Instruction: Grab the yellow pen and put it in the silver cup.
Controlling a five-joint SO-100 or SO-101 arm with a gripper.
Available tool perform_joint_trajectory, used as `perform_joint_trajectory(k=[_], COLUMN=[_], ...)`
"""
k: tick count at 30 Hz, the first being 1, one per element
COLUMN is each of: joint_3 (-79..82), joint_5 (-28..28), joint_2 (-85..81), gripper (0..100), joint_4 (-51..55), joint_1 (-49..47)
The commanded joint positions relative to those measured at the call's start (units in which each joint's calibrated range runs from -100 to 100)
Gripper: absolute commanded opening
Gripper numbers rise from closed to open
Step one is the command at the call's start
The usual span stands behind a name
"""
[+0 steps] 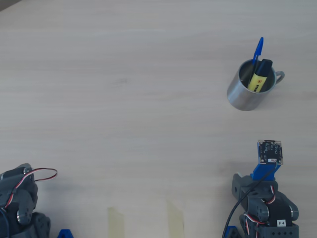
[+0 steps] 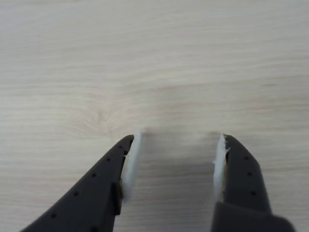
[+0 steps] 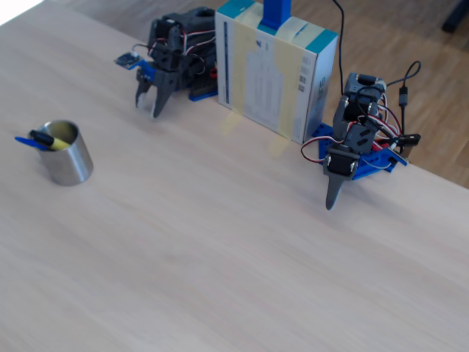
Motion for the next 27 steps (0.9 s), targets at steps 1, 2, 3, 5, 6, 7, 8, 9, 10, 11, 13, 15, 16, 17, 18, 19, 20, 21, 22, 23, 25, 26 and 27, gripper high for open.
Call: perform_joint_trajectory(k=[1,2,3,5,6,7,8,9,10,11,13,15,16,17,18,19,20,21,22,23,25,26,27], joint_3=[0.5,0.5,0.5,0.5,0.5,0.5,0.5,0.5,0.5,0.5,0.5,0.5,0.5,0.5,0.5,0.5,0.5,0.5,0.5,0.5,0.5,0.5,0.5], joint_5=[0.1,0.1,0.0,0.1,0.1,0.1,0.1,0.1,0.0,-0.2,-0.3,-0.3,-0.3,-0.3,-0.3,-0.3,-0.2,0.0,0.1,0.2,0.2,0.2,0.2], joint_2=[0.2,0.2,0.2,0.2,0.2,0.2,0.2,0.2,0.2,0.2,0.2,0.2,0.2,0.2,0.2,0.2,0.2,0.2,0.2,0.2,0.2,0.2,0.3], gripper=[24,24,24,23,21,19,17,16,14,13,10,7,6,4,2,2,2,2,2,2,2,2,3], joint_4=[1.0,1.0,1.0,1.0,1.0,1.0,1.0,1.0,1.0,1.0,1.0,1.0,1.0,1.0,1.0,1.0,1.0,1.0,1.0,1.0,1.0,1.0,1.0], joint_1=[0.1,0.2,0.6,1.3,1.6,1.8,1.9,1.9,1.9,1.9,1.8,1.8,1.8,1.8,1.8,1.8,1.7,1.4,1.3,1.3,1.3,1.3,1.3])
